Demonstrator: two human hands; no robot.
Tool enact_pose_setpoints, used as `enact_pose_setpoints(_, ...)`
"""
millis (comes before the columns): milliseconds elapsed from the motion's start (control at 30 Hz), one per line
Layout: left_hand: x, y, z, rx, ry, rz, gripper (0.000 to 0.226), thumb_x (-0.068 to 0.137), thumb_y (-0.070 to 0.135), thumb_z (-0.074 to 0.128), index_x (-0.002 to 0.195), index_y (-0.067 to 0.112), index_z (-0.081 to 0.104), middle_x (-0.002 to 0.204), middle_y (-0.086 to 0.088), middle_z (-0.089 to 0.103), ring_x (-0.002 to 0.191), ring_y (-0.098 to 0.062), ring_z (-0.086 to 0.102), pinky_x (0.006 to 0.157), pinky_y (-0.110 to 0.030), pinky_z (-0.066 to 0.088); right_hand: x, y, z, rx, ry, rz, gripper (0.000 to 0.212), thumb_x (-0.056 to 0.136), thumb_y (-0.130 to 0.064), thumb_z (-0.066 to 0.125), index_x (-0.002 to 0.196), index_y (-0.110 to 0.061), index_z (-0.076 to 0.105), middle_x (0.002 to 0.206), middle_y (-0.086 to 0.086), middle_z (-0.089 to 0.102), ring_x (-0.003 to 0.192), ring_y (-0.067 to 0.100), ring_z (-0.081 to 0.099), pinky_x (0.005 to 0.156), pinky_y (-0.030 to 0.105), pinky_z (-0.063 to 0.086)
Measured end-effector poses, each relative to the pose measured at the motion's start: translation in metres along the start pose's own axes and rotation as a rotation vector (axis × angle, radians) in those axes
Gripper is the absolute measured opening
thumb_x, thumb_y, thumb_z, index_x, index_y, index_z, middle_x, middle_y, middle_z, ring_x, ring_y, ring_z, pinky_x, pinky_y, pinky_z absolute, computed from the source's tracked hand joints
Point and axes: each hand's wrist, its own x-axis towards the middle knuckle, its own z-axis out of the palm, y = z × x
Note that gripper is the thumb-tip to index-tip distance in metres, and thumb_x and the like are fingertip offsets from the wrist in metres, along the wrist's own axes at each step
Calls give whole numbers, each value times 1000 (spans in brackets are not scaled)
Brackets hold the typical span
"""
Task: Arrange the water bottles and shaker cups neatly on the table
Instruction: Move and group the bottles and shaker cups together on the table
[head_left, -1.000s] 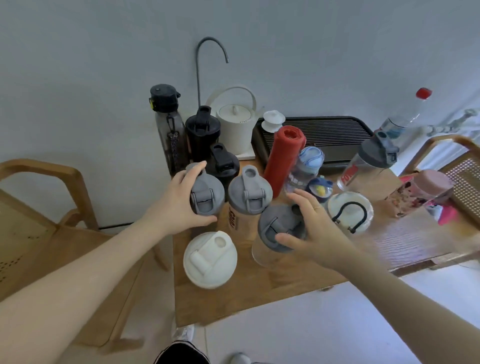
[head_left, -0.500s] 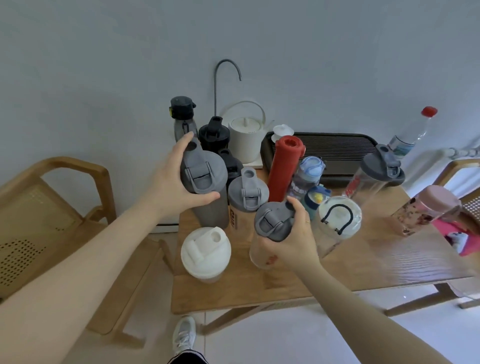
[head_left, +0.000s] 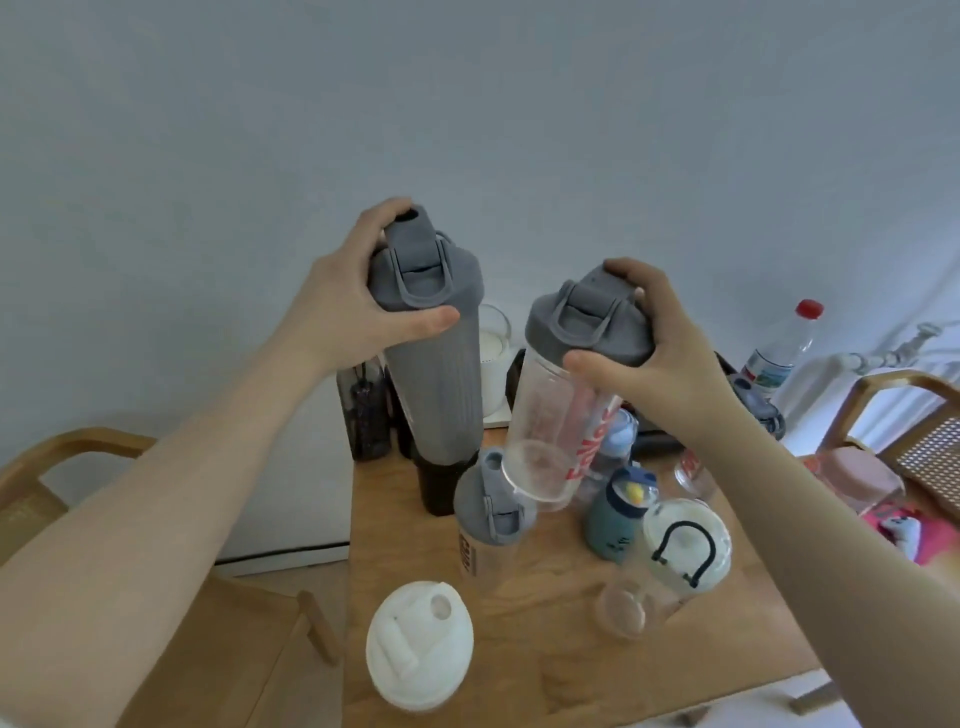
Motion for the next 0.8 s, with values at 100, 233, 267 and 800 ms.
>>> enact_pose_setpoints(100,36,-4,-1,-3,5,31,91,46,59,70,129,41,36,102,33,48,92,16,51,77,-2,41,38,-5,6,-10,23,-37,73,57,-43,76,119,-39,38,107,-21,55,98,1,60,82,21,52)
enact_pose_setpoints(233,75,-23,4,-3,-27,78,87,59,39,83,131,34,35,107,23,50,93,3,54,76,-1,38,83,-3,14,-53,43,-73,70,60,-35,80,114,-34,36,111,-7,57,102,14,61,87,30,52)
enact_pose_setpoints(267,83,-30,8,-5,-37,91,85,62,34,83,132,32,35,110,19,50,96,-3,54,78,-5,39,92,-1,16,-68,47,-75,71,62,-31,82,113,-31,35,111,-5,56,101,15,61,86,28,52)
enact_pose_setpoints(800,114,-131,95,-90,-226,-16,92,62,30,84,135,27,29,118,11,42,108,-11,48,91,-26,40,166,85,21,-169,53,97,68,67,-20,81,111,-22,29,98,-22,45,86,-5,52,68,1,44)
